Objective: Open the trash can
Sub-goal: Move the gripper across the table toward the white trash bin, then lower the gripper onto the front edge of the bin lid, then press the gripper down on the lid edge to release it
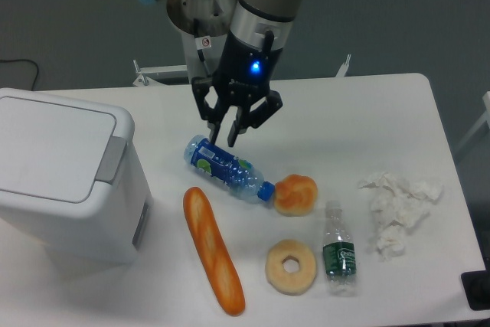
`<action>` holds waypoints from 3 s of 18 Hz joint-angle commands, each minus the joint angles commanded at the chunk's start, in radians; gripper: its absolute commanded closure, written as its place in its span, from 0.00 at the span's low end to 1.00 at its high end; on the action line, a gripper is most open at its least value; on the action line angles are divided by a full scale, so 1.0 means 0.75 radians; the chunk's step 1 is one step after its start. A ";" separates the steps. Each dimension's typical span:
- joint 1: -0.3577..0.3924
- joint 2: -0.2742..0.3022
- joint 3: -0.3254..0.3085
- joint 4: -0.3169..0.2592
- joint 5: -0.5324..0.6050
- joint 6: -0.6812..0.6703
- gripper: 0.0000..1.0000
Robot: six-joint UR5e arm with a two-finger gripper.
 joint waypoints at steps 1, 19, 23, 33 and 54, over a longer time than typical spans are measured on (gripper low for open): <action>-0.022 0.000 0.008 0.002 -0.010 -0.029 0.76; -0.178 -0.084 0.098 0.067 -0.188 -0.203 0.79; -0.213 -0.104 0.108 0.072 -0.188 -0.225 0.83; -0.241 -0.100 0.086 0.067 -0.176 -0.238 0.99; -0.244 -0.092 0.047 0.076 -0.121 -0.219 0.99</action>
